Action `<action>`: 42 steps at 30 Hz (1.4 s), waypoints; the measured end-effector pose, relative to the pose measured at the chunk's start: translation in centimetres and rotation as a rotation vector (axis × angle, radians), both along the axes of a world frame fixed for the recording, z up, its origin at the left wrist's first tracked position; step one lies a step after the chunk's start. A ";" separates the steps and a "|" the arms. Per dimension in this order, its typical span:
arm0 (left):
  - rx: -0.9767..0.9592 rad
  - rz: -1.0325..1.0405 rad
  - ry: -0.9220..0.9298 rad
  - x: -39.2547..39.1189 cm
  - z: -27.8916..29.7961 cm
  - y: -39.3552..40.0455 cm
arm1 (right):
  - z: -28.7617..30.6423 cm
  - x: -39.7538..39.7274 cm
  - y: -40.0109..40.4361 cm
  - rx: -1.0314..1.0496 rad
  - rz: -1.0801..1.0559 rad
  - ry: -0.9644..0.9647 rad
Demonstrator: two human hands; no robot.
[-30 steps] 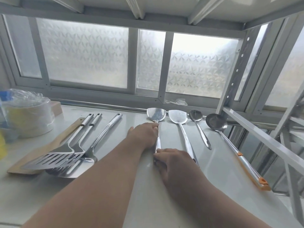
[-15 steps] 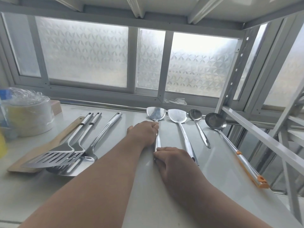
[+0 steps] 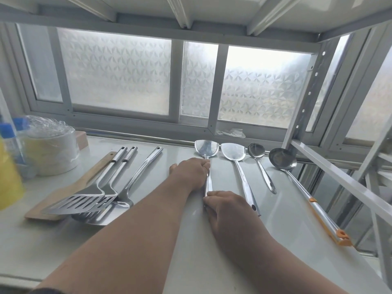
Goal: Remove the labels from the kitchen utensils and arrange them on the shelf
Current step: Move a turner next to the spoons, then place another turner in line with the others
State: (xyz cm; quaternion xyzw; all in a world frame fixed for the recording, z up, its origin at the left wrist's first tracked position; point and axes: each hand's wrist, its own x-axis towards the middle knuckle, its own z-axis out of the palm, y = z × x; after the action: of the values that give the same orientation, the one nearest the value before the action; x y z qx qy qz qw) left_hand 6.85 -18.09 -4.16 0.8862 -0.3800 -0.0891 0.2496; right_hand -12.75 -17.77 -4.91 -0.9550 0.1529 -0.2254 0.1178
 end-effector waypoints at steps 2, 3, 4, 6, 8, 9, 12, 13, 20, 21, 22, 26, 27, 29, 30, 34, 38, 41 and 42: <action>-0.007 0.009 0.003 -0.5 0.1 0.3 | 0.0 -0.1 0.3 0.002 -0.008 -0.017; -0.021 0.013 0.008 -0.8 0.3 0.5 | 0.0 -0.2 0.3 0.001 -0.016 -0.030; -0.040 0.024 0.019 -1.1 0.5 0.8 | -0.1 -0.2 0.3 0.002 -0.029 -0.038; -0.114 0.033 0.044 -1.6 0.8 1.6 | -0.1 -0.3 0.3 0.008 -0.034 -0.040; -0.219 0.035 0.091 -2.2 1.8 2.7 | 0.1 -0.8 0.5 0.002 -0.011 -0.035; -0.219 0.026 0.075 -2.6 2.6 3.7 | 0.3 -1.2 0.7 -0.016 -0.001 -0.038; -0.042 -0.052 -0.070 -2.2 5.5 7.4 | 1.1 -2.2 1.6 -0.079 0.026 -0.075; 0.031 -0.064 -0.118 -1.9 6.3 9.1 | 1.4 -2.3 2.0 -0.105 0.055 -0.074; 0.355 -0.065 -0.160 -1.4 7.8 23.3 | 3.1 1.8 7.6 -0.082 0.191 0.088; 0.400 -0.094 -0.145 -1.8 7.7 24.9 | 3.2 2.7 8.7 -0.067 0.203 0.135; 0.437 -0.129 -0.132 -2.2 7.4 26.1 | 3.1 3.6 9.7 -0.047 0.214 0.175; 0.415 -0.163 -0.276 -2.5 4.8 28.4 | 2.3 6.3 12.2 0.039 0.250 0.192; 0.387 -0.128 -0.353 -2.4 4.2 28.7 | 2.3 6.6 12.5 0.051 0.248 0.190; 0.325 -0.079 -0.516 -2.2 3.6 28.7 | 2.2 6.9 12.4 0.084 0.225 0.206; 0.276 -0.064 -0.564 -2.2 3.4 28.5 | 2.3 6.8 12.2 0.108 0.203 0.216; -0.203 0.103 -0.443 -1.7 3.4 27.7 | 2.8 6.1 10.6 0.190 0.114 0.155; -0.821 0.282 -0.077 -1.6 5.4 25.6 | 4.3 4.6 8.4 0.176 0.055 0.012; -1.035 0.322 0.038 -2.6 8.4 24.7 | 5.3 3.5 6.1 0.065 0.012 -0.068; -1.058 0.329 0.029 -2.9 9.4 24.7 | 5.7 3.1 5.3 0.032 -0.001 -0.091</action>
State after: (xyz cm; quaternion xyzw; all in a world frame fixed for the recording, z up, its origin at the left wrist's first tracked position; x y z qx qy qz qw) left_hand 3.91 6.57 5.23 0.6863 -0.2261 0.1420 0.6766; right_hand -9.61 -12.48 0.78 -0.9416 0.1516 -0.2662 0.1397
